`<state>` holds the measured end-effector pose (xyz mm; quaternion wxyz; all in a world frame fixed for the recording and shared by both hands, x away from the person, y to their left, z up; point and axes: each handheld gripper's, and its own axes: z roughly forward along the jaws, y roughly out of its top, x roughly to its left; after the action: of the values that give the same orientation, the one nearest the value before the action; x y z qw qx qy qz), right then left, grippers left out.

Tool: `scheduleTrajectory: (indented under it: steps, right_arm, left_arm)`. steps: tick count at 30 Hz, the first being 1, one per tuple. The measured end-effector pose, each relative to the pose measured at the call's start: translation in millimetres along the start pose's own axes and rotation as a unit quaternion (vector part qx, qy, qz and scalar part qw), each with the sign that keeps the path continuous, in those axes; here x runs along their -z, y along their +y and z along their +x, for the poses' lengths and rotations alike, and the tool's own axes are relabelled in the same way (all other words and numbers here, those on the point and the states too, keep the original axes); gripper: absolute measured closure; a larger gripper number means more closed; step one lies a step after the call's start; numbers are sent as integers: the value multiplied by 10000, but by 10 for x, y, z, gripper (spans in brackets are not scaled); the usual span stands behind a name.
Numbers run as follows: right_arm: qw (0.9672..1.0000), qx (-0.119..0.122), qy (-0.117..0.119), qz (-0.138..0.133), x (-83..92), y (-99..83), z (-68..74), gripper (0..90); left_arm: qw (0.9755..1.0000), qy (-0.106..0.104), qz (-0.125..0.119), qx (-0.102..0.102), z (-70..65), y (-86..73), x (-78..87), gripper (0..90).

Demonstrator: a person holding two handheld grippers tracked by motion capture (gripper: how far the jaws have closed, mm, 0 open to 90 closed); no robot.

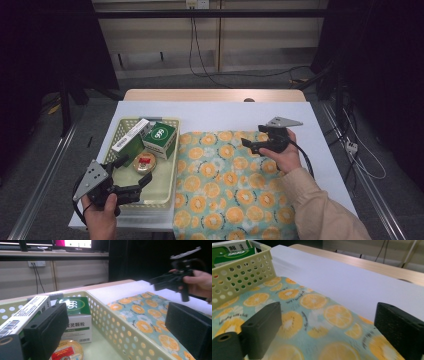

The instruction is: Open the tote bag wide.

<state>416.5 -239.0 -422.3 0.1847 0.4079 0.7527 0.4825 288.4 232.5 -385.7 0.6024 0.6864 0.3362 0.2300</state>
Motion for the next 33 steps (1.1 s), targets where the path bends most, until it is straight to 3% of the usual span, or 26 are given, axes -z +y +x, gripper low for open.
scheduleTrajectory:
  steps: [2, 5, 6, 8, 12, 13, 16, 21, 23, 24, 27, 33]
  right_arm:
    - [9996, 206, -25, 210, -150, 49, -27, 141]
    - [9988, 229, 38, 442, -349, 104, -96, 178]
    - [9988, 229, 38, 442, -349, 104, -96, 178]
    - [9984, 162, 144, 529, -523, 129, -135, 210]
    - [9978, 123, 119, 635, -727, 129, -147, 225]
    - [9978, 134, 68, 650, -766, 130, -149, 228]
    - [9978, -36, 250, 613, -858, 148, -157, 271]
    - [9952, 128, 337, 913, -1005, 96, -123, 346]
    - [9921, 179, 522, 1126, -1053, 54, -97, 397]
    - [9915, 260, 488, 1179, -1063, 54, -77, 410]
    - [9911, 346, 386, 1226, -1051, 55, -72, 522]
    - [9881, 305, 688, 1339, -983, 42, -130, 838]
  left_arm:
    - [10000, -3, 52, 29, -2, -12, -7, 47]
    - [10000, -17, 84, -15, -3, -19, -17, 48]
    - [10000, -23, 94, 9, -3, -23, -21, 48]
    - [10000, -38, 67, 4, 3, -26, -19, 47]
    - [10000, -20, 97, -2, 8, -30, -14, 47]
    - [10000, -20, 97, -2, 8, -30, -14, 47]
    - [9999, -47, 123, -43, -7, -21, -27, 47]
    - [9999, -96, 99, -34, -34, -12, -49, 47]
    - [9999, -108, 97, -41, -31, -17, -55, 47]
    - [9999, -99, 112, -44, -23, -22, -53, 47]
    - [9999, -51, 122, 20, -11, -33, -35, 47]
    - [10000, -17, 90, 22, -1, -22, -19, 47]
